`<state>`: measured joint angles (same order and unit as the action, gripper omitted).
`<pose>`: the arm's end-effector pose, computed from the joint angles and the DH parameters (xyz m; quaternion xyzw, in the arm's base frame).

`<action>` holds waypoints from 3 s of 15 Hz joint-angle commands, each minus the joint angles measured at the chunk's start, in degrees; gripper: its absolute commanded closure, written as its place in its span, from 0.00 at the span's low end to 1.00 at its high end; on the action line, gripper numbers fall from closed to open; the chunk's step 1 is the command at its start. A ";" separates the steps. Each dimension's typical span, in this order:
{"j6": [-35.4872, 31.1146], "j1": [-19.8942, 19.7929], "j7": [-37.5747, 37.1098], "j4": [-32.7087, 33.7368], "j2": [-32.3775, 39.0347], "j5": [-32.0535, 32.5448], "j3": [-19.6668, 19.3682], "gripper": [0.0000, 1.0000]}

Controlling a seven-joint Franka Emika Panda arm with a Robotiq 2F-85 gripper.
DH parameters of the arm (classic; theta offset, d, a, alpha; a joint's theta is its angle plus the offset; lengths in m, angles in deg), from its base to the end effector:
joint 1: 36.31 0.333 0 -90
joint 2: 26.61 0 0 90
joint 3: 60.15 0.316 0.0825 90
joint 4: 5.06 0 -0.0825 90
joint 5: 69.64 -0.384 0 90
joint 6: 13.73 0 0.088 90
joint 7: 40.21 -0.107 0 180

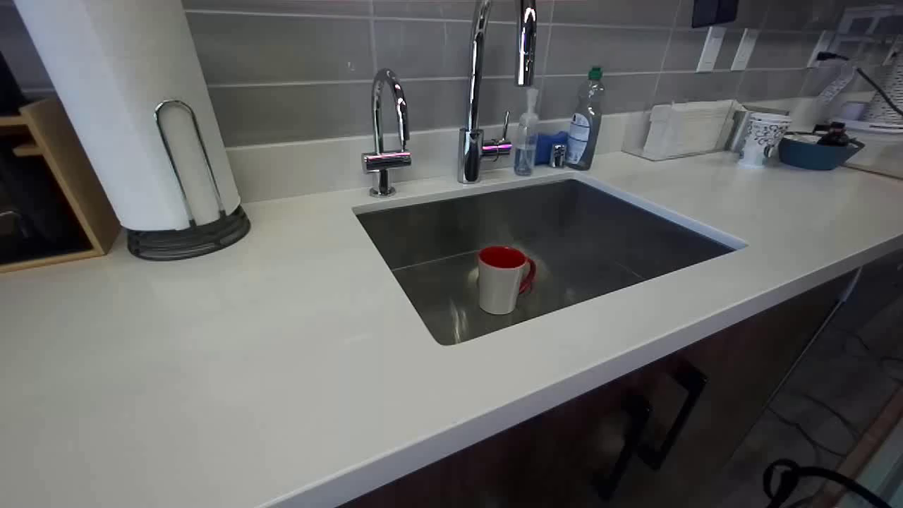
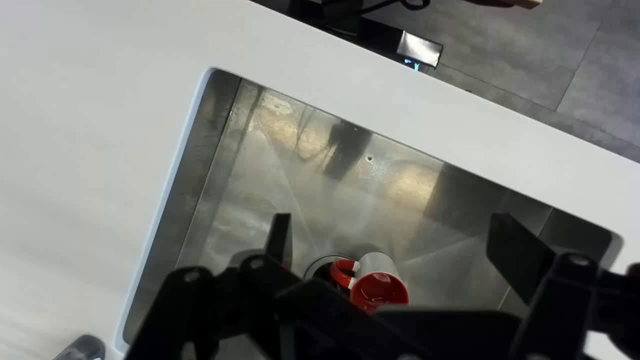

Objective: Pick up the red and white mug from the sink and put it on the kitchen counter

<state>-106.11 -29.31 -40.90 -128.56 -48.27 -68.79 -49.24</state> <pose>0.4007 0.1370 0.5361 0.9855 0.1405 -0.0780 0.0549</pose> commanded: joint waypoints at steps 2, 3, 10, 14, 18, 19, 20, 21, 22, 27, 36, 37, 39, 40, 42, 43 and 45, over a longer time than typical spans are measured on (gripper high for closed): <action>0.17 0.70 -0.23 0.17 0.12 0.19 -0.56 0.00; 0.17 0.70 -0.23 0.17 0.12 0.19 -0.56 0.00; 0.17 0.70 -0.23 0.17 0.12 0.19 -0.56 0.00; 0.20 1.34 3.30 0.10 0.40 -0.72 -1.28 0.00; -6.34 2.76 17.15 -1.68 1.69 0.34 -3.30 0.00; -10.07 2.79 20.07 -1.77 3.30 0.74 -3.85 0.00; -14.54 2.81 22.46 -2.37 4.41 0.88 -4.32 0.00; -16.84 2.97 26.04 -2.54 5.76 0.37 -5.05 0.00; -19.06 2.90 29.97 -2.69 7.51 0.06 -5.92 0.00; -27.37 1.52 47.89 0.29 20.75 -8.84 -9.45 0.00; -27.80 -1.81 52.21 2.90 28.57 -12.86 -7.64 0.00; -27.80 -1.80 52.21 3.06 28.51 -12.87 -7.63 0.00; -27.79 -1.79 52.21 3.16 28.46 -12.88 -7.63 0.00; -25.45 -1.80 55.91 3.70 29.53 -13.13 -7.02 0.00; -28.77 -2.17 60.05 2.22 30.00 -12.84 -6.53 0.00; -30.77 -2.40 61.86 1.38 29.97 -12.72 -6.38 0.00; -35.03 -3.28 66.23 -0.14 29.96 -13.91 -6.41 0.00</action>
<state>-135.68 -30.36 18.91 -126.67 -18.54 -81.79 -56.75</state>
